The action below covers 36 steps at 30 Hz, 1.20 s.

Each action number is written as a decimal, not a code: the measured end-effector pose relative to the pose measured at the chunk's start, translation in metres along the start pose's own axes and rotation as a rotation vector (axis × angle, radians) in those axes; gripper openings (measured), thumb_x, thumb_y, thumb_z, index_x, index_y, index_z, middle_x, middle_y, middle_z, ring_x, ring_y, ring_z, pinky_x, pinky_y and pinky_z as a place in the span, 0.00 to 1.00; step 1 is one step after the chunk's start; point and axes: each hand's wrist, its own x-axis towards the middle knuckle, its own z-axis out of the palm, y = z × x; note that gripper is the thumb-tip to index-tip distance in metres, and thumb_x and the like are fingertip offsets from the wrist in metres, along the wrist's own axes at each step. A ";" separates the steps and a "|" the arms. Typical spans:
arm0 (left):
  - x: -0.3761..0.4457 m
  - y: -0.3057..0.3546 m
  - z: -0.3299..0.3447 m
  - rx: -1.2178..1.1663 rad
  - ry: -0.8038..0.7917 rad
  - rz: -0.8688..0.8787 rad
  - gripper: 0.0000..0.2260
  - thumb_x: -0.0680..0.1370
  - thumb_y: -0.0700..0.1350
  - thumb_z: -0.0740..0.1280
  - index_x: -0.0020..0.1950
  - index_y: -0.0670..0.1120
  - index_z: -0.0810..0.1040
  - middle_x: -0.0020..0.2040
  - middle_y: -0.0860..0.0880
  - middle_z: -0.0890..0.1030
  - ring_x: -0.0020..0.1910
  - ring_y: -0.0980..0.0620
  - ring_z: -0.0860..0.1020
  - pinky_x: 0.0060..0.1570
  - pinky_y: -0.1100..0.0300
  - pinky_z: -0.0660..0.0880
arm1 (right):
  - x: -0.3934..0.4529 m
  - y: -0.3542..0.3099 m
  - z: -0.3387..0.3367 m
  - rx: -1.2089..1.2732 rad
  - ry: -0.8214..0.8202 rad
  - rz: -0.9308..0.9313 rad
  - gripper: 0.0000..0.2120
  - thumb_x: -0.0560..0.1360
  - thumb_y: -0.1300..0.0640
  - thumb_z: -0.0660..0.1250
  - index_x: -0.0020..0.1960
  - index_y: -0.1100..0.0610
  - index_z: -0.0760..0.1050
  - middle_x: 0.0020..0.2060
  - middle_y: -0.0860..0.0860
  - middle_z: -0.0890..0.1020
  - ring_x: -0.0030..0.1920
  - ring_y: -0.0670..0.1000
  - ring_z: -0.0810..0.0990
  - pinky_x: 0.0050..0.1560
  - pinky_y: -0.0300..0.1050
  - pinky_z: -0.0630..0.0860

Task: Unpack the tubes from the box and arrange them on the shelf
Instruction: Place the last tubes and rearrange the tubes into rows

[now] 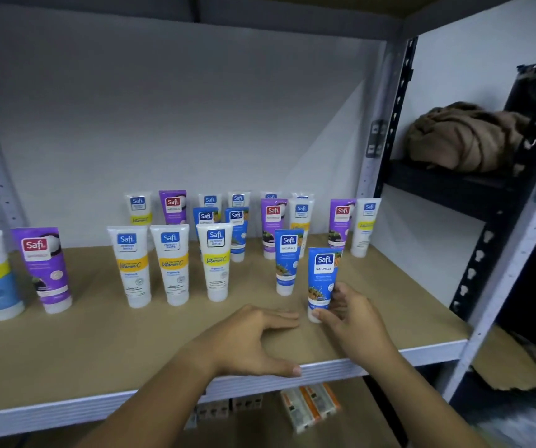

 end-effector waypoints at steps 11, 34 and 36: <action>0.021 -0.007 -0.001 0.048 -0.099 0.088 0.42 0.67 0.67 0.73 0.78 0.58 0.62 0.77 0.64 0.61 0.73 0.73 0.56 0.76 0.64 0.56 | 0.044 0.023 -0.001 -0.073 0.011 -0.037 0.18 0.72 0.61 0.73 0.60 0.53 0.75 0.48 0.46 0.85 0.47 0.42 0.82 0.54 0.42 0.79; 0.023 -0.010 0.004 0.008 -0.099 0.074 0.41 0.67 0.63 0.74 0.77 0.59 0.62 0.77 0.65 0.60 0.73 0.74 0.54 0.77 0.62 0.55 | 0.065 0.032 0.020 -0.082 0.075 -0.075 0.20 0.72 0.62 0.73 0.63 0.55 0.76 0.49 0.48 0.85 0.49 0.45 0.83 0.56 0.47 0.80; 0.023 -0.009 0.004 0.012 -0.099 0.072 0.41 0.67 0.63 0.74 0.77 0.59 0.62 0.77 0.65 0.60 0.73 0.74 0.54 0.77 0.62 0.54 | 0.064 0.032 0.021 -0.084 0.081 -0.075 0.19 0.72 0.62 0.72 0.62 0.55 0.75 0.49 0.48 0.85 0.49 0.45 0.83 0.56 0.48 0.80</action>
